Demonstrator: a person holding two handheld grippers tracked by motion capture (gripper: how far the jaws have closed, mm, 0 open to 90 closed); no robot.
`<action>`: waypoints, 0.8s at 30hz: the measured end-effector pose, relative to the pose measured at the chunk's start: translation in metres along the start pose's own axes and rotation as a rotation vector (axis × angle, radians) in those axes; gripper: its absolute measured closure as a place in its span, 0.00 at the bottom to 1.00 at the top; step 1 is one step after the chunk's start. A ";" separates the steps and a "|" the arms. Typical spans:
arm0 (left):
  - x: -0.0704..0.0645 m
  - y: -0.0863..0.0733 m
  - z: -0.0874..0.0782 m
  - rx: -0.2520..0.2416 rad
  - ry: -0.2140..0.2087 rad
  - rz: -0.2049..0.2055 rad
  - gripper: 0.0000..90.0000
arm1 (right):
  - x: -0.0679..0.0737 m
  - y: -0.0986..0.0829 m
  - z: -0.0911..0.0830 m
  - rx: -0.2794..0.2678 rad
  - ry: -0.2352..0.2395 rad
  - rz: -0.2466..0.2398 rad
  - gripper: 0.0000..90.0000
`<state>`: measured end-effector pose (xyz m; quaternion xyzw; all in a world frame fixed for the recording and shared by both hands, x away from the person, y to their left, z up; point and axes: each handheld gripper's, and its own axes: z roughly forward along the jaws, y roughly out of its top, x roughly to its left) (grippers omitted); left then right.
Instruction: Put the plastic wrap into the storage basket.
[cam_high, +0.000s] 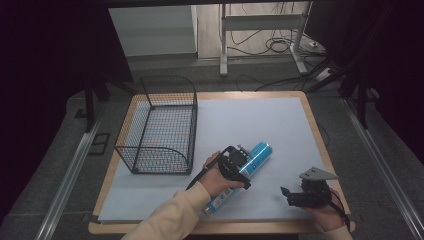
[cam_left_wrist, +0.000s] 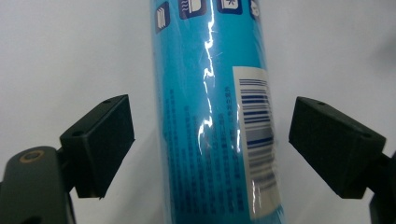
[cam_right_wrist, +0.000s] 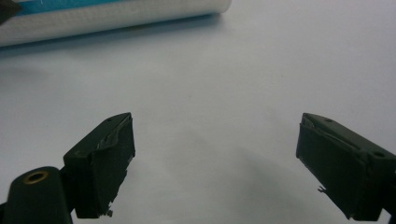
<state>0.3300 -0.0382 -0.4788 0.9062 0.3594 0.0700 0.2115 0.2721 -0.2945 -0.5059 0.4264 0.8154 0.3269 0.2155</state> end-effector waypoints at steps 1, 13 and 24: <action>0.000 0.001 0.003 0.004 0.001 -0.003 0.15 | 0.000 0.000 0.000 0.000 0.000 0.000 0.13; 0.001 0.008 0.022 0.095 -0.003 0.003 0.19 | -0.001 0.000 0.000 -0.002 0.002 -0.004 0.13; 0.004 0.014 0.026 0.111 -0.044 -0.061 0.34 | -0.002 0.000 -0.003 -0.017 -0.014 -0.001 0.14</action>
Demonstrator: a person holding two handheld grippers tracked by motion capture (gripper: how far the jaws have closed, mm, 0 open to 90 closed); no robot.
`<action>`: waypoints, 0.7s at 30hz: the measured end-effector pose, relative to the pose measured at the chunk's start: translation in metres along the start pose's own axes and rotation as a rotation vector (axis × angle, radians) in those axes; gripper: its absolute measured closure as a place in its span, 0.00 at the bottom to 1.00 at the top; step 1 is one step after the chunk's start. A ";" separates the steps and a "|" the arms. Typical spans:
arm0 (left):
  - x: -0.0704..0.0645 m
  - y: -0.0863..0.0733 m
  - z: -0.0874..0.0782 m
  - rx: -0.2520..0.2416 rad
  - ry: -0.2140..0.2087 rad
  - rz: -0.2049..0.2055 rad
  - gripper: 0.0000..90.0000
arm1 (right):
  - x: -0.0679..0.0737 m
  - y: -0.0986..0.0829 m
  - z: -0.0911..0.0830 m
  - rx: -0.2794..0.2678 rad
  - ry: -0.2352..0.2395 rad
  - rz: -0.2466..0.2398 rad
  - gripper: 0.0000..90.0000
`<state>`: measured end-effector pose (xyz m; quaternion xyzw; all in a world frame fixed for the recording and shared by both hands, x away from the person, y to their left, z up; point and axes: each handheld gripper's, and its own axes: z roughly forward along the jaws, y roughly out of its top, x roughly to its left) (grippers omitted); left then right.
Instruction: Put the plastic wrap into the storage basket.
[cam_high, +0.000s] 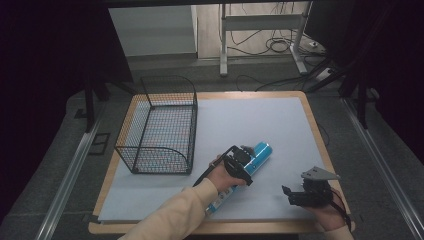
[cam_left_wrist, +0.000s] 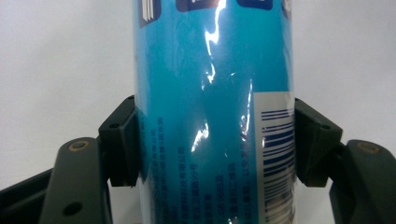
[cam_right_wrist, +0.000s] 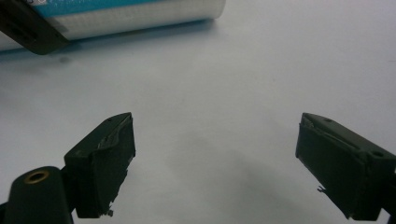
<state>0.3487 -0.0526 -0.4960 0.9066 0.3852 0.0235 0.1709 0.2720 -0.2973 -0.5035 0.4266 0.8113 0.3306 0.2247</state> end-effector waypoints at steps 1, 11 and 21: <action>0.001 0.001 0.000 0.008 -0.001 0.004 0.34 | 0.000 0.000 0.000 0.002 0.001 -0.001 0.14; 0.011 0.005 -0.005 0.060 -0.035 0.015 0.35 | 0.000 0.000 0.000 0.001 0.001 -0.007 0.14; 0.018 0.014 -0.020 0.067 -0.024 0.039 0.35 | 0.000 0.000 0.000 -0.001 -0.001 -0.006 0.14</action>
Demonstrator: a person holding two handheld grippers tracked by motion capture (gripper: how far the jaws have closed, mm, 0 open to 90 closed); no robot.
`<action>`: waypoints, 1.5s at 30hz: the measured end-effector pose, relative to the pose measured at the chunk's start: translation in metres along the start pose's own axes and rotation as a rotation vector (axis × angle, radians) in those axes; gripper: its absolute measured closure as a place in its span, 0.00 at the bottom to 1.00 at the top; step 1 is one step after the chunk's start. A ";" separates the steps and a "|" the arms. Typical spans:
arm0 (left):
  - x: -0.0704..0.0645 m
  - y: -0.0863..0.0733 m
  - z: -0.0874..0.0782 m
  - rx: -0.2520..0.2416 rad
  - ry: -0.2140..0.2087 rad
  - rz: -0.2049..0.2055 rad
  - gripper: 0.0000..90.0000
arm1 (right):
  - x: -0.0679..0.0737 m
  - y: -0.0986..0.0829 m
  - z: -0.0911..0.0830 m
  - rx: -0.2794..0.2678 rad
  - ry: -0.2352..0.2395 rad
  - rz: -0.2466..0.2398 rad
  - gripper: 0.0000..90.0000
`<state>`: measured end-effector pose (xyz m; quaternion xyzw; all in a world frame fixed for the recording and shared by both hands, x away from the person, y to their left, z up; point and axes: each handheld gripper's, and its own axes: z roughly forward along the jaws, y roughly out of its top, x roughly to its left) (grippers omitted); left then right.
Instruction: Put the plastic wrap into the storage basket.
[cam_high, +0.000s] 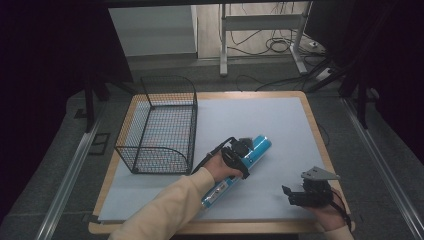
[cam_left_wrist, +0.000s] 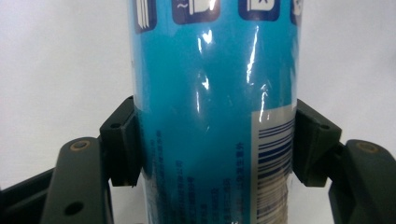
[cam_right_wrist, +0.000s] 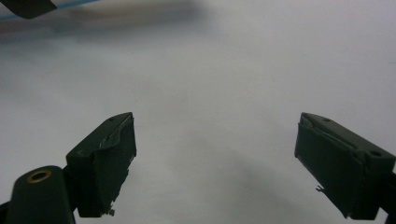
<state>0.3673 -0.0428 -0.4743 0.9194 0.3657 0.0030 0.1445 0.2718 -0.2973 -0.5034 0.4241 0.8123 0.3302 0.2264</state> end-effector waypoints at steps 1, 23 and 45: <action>0.000 0.000 -0.001 0.004 -0.001 -0.001 0.35 | 0.000 0.000 0.000 0.000 0.000 0.000 0.14; -0.001 0.023 -0.035 0.017 0.019 0.073 0.35 | -0.001 0.000 0.001 0.000 0.007 0.006 0.15; 0.017 0.045 -0.064 0.029 0.057 0.083 0.35 | -0.001 0.000 0.000 -0.001 0.010 0.010 0.15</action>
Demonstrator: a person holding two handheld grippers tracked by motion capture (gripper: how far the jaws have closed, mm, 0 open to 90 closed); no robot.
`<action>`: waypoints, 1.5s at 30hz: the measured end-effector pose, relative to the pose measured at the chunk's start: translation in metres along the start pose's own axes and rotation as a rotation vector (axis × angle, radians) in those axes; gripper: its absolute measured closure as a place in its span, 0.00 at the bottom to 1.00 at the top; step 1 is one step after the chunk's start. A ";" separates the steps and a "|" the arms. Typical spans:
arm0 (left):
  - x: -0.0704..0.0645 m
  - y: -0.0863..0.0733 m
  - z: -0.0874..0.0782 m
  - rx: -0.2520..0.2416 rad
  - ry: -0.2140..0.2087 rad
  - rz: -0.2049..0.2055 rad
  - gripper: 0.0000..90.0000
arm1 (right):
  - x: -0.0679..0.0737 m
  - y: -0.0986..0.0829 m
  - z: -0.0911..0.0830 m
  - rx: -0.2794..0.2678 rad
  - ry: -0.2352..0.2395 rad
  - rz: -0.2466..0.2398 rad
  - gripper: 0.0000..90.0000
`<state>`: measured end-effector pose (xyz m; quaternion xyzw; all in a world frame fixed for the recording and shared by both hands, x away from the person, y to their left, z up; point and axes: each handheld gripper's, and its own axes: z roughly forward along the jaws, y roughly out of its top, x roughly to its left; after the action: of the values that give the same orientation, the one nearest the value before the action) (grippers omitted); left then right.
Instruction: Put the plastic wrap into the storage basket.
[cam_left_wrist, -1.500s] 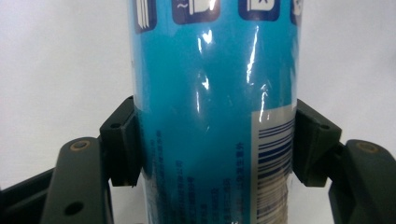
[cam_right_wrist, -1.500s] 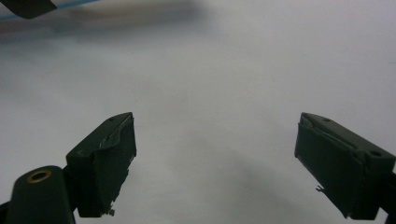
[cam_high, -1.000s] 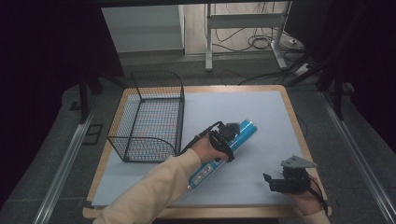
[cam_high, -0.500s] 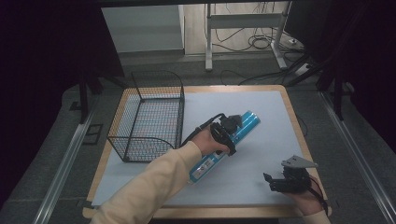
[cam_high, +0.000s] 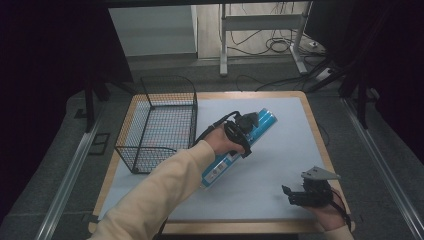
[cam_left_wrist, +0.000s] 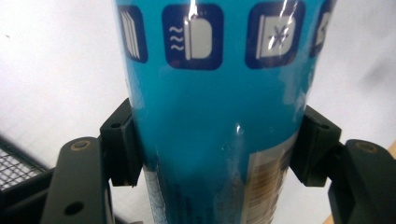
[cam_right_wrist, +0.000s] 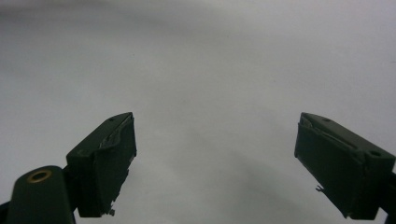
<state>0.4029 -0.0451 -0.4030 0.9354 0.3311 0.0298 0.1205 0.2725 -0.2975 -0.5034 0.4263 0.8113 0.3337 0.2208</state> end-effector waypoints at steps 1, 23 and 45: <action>0.000 0.001 -0.001 0.001 0.005 -0.004 0.35 | 0.000 0.000 0.000 0.000 0.000 0.000 0.15; 0.009 0.010 -0.022 -0.020 0.039 -0.015 0.35 | -0.001 0.000 0.001 0.000 0.000 -0.001 0.15; 0.028 0.015 -0.048 -0.051 0.063 -0.043 0.35 | -0.001 -0.001 0.002 0.008 0.000 0.001 0.15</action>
<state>0.4276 -0.0285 -0.3536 0.9233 0.3537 0.0654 0.1346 0.2737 -0.2985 -0.5051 0.4277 0.8123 0.3307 0.2187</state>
